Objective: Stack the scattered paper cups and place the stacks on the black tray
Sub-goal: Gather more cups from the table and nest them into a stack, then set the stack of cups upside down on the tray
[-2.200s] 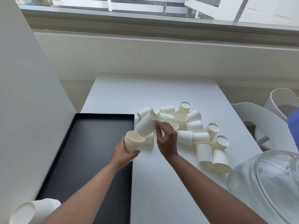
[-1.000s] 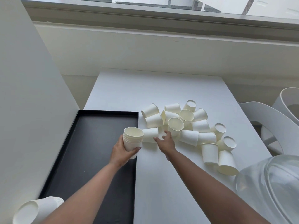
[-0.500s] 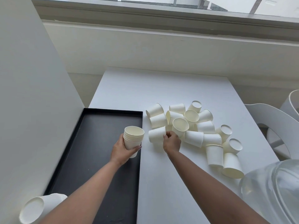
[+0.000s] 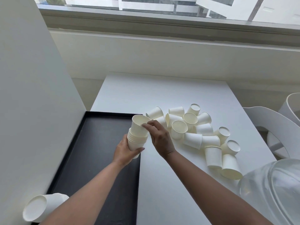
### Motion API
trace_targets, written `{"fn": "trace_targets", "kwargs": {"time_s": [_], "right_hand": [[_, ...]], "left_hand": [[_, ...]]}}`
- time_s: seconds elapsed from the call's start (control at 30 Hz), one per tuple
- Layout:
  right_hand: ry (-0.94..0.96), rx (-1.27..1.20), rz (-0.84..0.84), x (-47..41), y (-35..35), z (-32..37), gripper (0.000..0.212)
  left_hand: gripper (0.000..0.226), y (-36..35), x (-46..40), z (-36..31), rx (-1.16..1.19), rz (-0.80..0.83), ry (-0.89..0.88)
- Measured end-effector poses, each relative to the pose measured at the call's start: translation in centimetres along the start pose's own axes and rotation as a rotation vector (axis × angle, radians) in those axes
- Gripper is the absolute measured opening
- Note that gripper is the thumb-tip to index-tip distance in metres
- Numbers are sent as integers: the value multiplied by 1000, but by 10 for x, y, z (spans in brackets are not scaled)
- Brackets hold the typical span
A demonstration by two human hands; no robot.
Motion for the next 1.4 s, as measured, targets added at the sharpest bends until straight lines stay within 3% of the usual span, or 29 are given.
{"fn": "trace_targets", "kwargs": {"time_s": [0.13, 0.37, 0.43, 0.53, 0.6, 0.73, 0.8, 0.9, 0.97, 1.13, 1.27, 1.33, 1.4], "right_hand": [[62, -38, 131, 11, -8, 11, 34], [28, -114, 286, 25, -18, 19, 36], [-62, -215, 301, 27, -21, 18, 43], [-394, -484, 278, 37, -26, 10, 63], [-538, -655, 374, 49, -38, 12, 74], [-484, -622, 605, 69, -60, 29, 89], [-485, -545, 572, 72, -66, 32, 95], [-487, -437, 478, 68, -66, 37, 87], [-418, -334, 478, 65, -67, 41, 77], [-227, -207, 695, 62, -83, 58, 67], [-4, -81, 864, 51, -98, 87, 67], [111, -15, 909, 43, -104, 105, 68], [282, 70, 926, 35, -111, 130, 67]], "left_hand": [[70, 2, 9, -7, 28, -28, -25], [103, 3, 29, -15, 71, -21, -91], [98, 7, 33, -14, 99, -58, -85], [89, 14, 37, -14, 241, -158, -50], [86, 21, 39, -11, 342, -237, -4], [68, 25, 47, 4, 668, -303, 212], [62, 22, 56, 7, 739, -305, 284], [50, 20, 69, 9, 784, -268, 350], [43, 25, 77, 15, 754, -236, 392], [38, 50, 105, 43, 608, -196, 492], [43, 72, 127, 66, 522, -375, 537], [38, 87, 134, 71, 217, -421, 504], [33, 98, 140, 70, -207, -341, 442]]}}
Point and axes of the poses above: each hand's wrist, its own x-axis away from the middle knuckle, its own y-axis out of the back of the hand, z = x × y, the point moved 7 cm from there along -x, towards the middle knuckle, and after that the axes turned 14 degrees about x, right-handed, at the moved point
